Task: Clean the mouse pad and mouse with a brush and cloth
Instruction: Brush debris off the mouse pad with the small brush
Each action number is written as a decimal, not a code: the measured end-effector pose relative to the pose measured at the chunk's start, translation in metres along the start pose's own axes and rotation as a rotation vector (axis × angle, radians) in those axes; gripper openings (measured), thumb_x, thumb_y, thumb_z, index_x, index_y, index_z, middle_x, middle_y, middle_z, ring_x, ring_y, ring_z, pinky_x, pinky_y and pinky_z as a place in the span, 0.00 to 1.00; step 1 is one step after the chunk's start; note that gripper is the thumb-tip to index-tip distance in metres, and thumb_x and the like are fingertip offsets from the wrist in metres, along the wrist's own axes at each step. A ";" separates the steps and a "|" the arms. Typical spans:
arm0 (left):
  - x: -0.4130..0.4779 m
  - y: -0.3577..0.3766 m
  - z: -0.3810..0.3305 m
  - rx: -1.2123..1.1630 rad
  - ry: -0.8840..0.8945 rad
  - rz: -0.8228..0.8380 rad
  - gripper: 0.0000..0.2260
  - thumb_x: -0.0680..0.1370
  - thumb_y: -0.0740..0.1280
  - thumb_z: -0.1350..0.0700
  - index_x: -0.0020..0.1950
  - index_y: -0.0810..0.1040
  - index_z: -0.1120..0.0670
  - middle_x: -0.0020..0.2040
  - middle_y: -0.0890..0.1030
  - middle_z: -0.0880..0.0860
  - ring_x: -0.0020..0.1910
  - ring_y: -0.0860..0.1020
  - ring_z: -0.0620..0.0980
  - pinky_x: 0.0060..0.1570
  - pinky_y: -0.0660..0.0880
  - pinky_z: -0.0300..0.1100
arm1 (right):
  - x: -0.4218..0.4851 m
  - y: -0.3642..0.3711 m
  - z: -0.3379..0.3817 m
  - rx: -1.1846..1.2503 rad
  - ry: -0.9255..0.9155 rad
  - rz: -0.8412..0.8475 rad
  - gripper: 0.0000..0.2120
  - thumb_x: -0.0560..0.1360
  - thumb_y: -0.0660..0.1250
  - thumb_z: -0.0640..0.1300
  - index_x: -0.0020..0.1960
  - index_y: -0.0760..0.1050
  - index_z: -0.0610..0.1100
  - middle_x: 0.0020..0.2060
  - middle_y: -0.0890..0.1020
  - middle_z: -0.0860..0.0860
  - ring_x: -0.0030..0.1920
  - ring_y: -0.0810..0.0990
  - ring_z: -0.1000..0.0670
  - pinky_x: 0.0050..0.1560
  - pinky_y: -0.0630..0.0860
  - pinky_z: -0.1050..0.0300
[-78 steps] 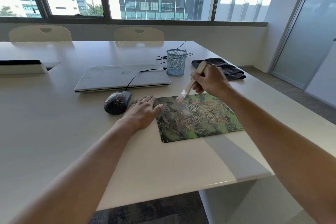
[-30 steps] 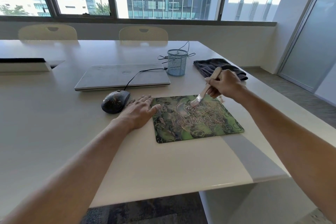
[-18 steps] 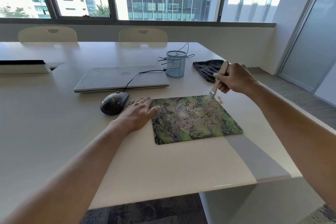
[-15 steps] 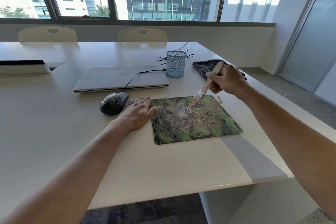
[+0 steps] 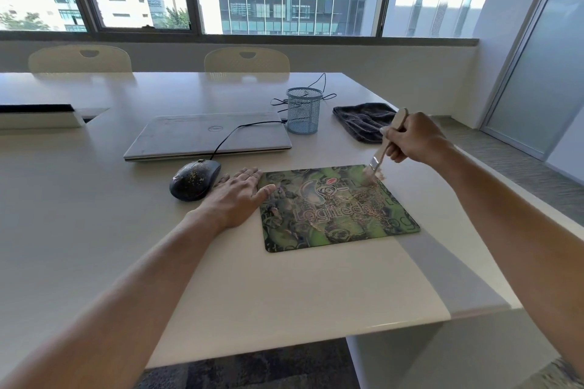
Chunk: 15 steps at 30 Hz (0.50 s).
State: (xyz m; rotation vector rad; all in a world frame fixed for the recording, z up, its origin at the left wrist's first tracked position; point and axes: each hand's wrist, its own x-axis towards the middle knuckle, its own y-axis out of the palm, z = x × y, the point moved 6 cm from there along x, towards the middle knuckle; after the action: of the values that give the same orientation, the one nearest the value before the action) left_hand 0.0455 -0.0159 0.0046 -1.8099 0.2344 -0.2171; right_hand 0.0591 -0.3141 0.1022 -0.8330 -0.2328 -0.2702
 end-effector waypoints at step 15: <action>0.004 0.002 0.003 0.005 0.002 -0.017 0.29 0.79 0.47 0.39 0.76 0.52 0.52 0.77 0.52 0.48 0.76 0.49 0.44 0.73 0.46 0.45 | 0.004 -0.007 -0.026 0.011 0.082 -0.007 0.13 0.77 0.64 0.43 0.43 0.79 0.32 0.29 0.80 0.43 0.23 0.78 0.52 0.25 0.76 0.68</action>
State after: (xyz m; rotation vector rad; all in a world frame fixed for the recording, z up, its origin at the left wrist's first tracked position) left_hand 0.0498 -0.0146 0.0021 -1.8069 0.2201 -0.2313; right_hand 0.0628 -0.3386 0.0907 -0.8081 -0.1603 -0.3091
